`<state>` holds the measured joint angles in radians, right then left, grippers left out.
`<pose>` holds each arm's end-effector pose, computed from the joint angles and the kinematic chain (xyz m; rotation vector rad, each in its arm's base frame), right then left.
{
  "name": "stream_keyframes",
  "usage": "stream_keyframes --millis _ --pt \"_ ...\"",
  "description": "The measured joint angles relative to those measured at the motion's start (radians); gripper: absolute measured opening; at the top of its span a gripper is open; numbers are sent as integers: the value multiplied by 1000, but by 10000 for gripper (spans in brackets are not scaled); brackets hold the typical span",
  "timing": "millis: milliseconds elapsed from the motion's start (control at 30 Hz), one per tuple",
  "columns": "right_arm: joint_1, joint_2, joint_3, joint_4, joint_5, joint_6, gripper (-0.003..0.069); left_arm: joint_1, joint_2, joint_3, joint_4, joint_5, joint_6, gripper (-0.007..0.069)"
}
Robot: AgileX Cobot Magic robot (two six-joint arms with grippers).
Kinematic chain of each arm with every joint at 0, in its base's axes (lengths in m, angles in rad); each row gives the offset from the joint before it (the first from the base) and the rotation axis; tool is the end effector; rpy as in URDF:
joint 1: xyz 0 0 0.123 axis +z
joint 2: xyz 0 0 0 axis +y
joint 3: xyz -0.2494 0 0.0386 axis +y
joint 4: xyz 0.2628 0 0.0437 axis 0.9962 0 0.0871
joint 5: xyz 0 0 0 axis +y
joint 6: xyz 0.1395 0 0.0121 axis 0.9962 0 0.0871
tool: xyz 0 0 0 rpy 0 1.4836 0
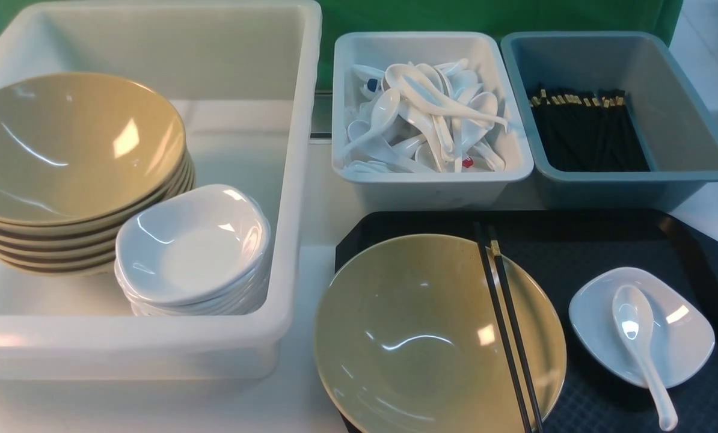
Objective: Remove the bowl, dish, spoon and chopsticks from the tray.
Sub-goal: Use the right arm to grab the chopsticks
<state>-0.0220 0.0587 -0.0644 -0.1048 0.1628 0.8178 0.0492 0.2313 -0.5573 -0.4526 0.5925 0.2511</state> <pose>0.1554 -0.0058 0.2116 0.6115 1.5486 0.5139 0.1372 -0.0275 0.3255 0.0299 1.7051 -0.2718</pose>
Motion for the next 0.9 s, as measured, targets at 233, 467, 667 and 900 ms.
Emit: stream_keyframes --millis 233,467,667,900 --pt "180 309 -397 0 251 -440 51 -82 341 -282 327 411 -58 -11" --pt "343 647 -831 0 769 -792 33 -328 476 -336 304 477 -46 -11" --pt "452 910 -1053 30 1008 -879 34 -494 563 -336 202 407 42 -11" --pt "670 1189 -1095 65 1035 -818 46 -561 636 -336 168 391 131 -11"
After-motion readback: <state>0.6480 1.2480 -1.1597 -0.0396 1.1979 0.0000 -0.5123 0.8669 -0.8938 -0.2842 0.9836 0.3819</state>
